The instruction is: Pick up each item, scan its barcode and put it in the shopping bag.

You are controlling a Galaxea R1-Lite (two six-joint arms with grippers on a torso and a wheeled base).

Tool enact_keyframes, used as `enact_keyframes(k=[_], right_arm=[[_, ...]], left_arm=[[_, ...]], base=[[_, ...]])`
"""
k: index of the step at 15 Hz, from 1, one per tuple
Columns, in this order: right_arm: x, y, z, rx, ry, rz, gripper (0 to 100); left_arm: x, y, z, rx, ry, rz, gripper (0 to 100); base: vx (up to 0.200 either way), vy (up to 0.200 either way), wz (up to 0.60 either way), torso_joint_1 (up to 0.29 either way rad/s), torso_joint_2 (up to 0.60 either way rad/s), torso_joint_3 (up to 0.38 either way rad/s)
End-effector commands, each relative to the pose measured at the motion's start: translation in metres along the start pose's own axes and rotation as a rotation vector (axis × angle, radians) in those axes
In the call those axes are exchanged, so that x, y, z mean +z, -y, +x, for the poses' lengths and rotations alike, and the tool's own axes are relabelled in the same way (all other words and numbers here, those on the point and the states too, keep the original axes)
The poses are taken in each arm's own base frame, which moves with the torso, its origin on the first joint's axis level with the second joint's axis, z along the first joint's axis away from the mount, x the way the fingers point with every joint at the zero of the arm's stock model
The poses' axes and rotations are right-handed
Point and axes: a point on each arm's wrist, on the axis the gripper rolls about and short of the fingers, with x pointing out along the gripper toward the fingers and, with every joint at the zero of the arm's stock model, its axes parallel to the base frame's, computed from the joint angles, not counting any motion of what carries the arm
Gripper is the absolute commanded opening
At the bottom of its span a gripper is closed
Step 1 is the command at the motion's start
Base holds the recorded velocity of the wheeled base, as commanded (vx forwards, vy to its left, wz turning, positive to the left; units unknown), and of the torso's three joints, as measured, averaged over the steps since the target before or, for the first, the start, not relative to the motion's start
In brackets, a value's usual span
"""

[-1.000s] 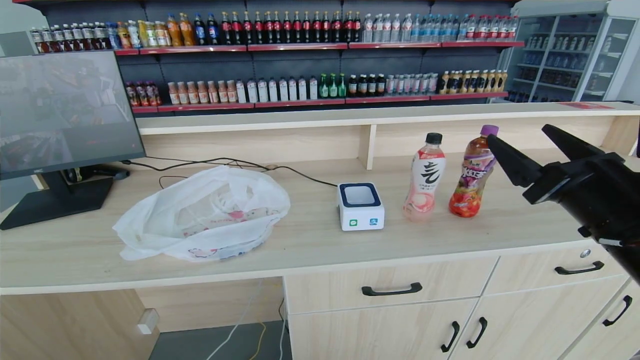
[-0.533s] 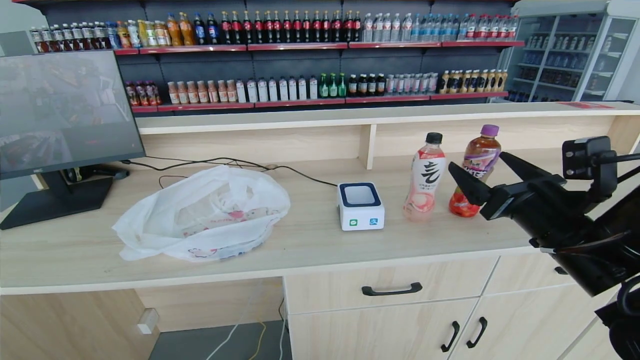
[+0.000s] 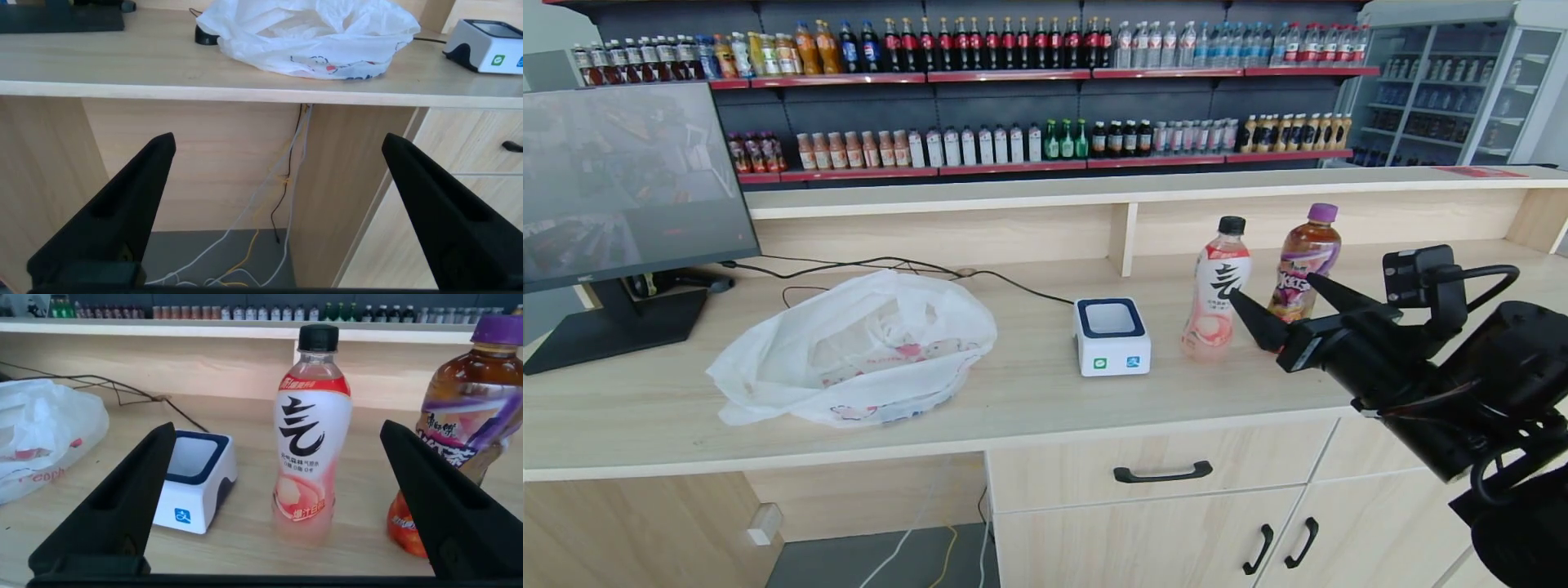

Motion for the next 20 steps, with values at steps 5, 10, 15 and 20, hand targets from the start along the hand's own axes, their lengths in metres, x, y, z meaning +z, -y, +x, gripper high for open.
enact_keyframes(k=[5, 10, 15, 20], right_arm=[[-0.014, 0.001, 0.021, -0.06, -0.011, -0.002, 100], [-0.03, -0.004, 0.029, -0.046, -0.051, 0.001, 100], [-0.054, -0.004, 0.048, -0.048, -0.083, 0.004, 100], [-0.06, 0.001, 0.058, -0.095, -0.074, 0.006, 100]], left_arm=[[0.0, 0.0, 0.0, 0.0, 0.0, -0.002, 100], [0.0, 0.0, 0.0, 0.0, 0.0, 0.0, 100], [0.0, 0.0, 0.0, 0.0, 0.0, 0.0, 100], [0.0, 0.0, 0.0, 0.0, 0.002, -0.002, 100]], base=[[0.0, 0.0, 0.0, 0.0, 0.0, 0.0], [0.0, 0.0, 0.0, 0.0, 0.0, 0.0], [0.0, 0.0, 0.0, 0.0, 0.0, 0.0], [0.0, 0.0, 0.0, 0.0, 0.0, 0.0]])
